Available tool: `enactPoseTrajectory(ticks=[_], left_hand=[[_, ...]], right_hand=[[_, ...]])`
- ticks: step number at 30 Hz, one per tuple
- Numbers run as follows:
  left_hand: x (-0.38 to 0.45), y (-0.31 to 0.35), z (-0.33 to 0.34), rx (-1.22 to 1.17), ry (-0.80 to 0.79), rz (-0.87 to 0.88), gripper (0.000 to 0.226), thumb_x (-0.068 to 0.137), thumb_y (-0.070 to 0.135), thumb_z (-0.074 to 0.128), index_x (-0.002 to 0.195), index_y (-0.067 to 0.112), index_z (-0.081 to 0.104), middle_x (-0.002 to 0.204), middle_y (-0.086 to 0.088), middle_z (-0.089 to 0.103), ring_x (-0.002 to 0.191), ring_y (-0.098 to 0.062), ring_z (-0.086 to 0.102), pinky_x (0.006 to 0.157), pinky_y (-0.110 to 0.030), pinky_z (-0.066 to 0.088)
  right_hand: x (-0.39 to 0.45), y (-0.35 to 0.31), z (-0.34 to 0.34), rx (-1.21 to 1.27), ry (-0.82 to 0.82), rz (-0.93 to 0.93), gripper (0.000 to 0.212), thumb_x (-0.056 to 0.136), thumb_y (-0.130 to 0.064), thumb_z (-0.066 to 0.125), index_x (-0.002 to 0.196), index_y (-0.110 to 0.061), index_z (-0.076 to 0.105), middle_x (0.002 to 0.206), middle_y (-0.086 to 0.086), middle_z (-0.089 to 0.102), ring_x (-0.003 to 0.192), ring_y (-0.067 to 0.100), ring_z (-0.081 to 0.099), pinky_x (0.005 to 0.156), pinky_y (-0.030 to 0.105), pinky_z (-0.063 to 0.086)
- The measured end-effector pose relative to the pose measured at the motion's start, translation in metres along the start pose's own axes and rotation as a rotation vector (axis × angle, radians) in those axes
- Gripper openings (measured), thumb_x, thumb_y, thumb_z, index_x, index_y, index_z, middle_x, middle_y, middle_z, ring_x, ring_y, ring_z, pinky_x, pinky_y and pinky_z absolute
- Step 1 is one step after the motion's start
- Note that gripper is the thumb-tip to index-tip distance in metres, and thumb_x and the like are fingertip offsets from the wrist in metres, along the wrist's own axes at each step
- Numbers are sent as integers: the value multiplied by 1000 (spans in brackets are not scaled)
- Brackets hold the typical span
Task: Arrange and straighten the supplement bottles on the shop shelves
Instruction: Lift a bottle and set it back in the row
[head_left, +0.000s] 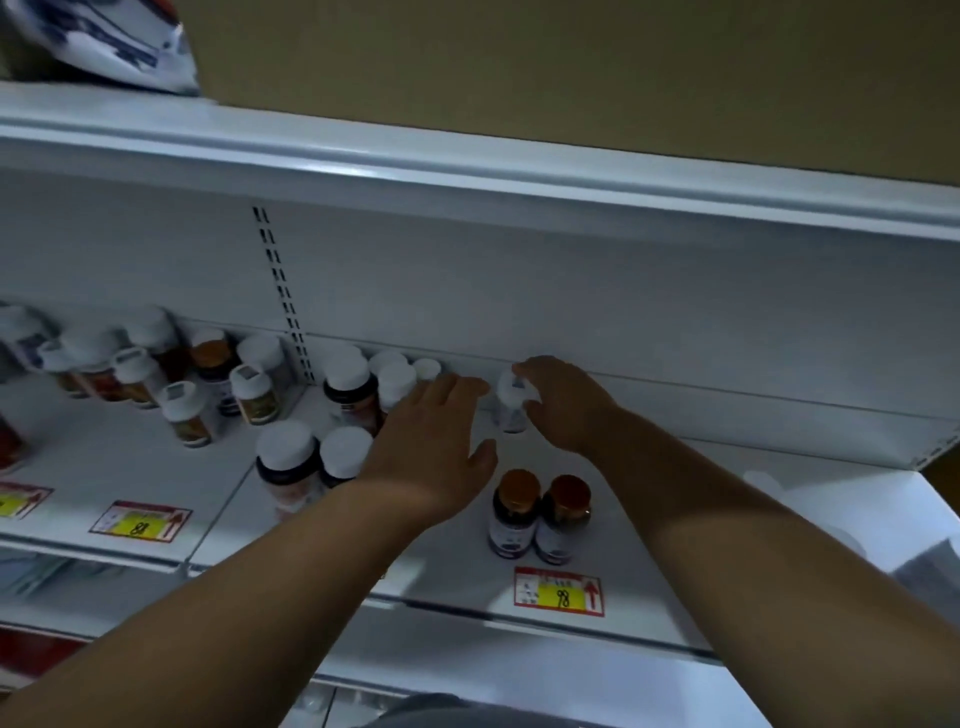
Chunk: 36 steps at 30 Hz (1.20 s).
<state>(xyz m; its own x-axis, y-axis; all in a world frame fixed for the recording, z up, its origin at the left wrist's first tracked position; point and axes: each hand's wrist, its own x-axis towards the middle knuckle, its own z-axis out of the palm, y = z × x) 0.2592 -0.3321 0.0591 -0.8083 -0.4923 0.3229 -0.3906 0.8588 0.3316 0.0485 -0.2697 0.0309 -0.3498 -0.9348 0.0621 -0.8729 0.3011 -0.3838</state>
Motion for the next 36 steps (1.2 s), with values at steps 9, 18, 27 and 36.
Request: enactPoseTrajectory(ticks=[9, 18, 27, 36], left_hand=[[0, -38, 4, -50, -16, 59, 58, 91, 39, 55, 142, 18, 38, 138, -5, 44, 124, -24, 38, 99, -32, 29], [2, -32, 6, -240, -1, 20, 62, 89, 49, 57, 140, 19, 39, 137, -2, 44, 125, -19, 37, 98, -24, 27], [7, 42, 15, -550, -19, 50, 80, 74, 78, 42, 138, 31, 35, 128, 18, 39, 118, -2, 40, 94, -23, 35], [20, 166, 57, -640, -190, 256, 77, 67, 80, 44, 132, 41, 33, 125, 22, 41, 109, 4, 40, 82, -11, 30]], right_hand=[[29, -5, 24, -302, 71, -18, 37, 88, -21, 59, 122, -8, 52, 125, 13, 50, 113, 29, 43, 89, 37, 40], [2, -24, -8, 430, 274, 241, 29, 83, -34, 69, 108, -24, 59, 106, -3, 58, 91, 12, 57, 70, 26, 47], [-99, -44, -73, 741, 414, 198, 21, 89, -44, 58, 98, -26, 66, 92, -4, 68, 82, 9, 65, 65, 20, 54], [-209, 32, -115, 649, 576, 335, 18, 86, -30, 63, 103, -37, 64, 98, -17, 66, 92, -3, 63, 69, 13, 52]])
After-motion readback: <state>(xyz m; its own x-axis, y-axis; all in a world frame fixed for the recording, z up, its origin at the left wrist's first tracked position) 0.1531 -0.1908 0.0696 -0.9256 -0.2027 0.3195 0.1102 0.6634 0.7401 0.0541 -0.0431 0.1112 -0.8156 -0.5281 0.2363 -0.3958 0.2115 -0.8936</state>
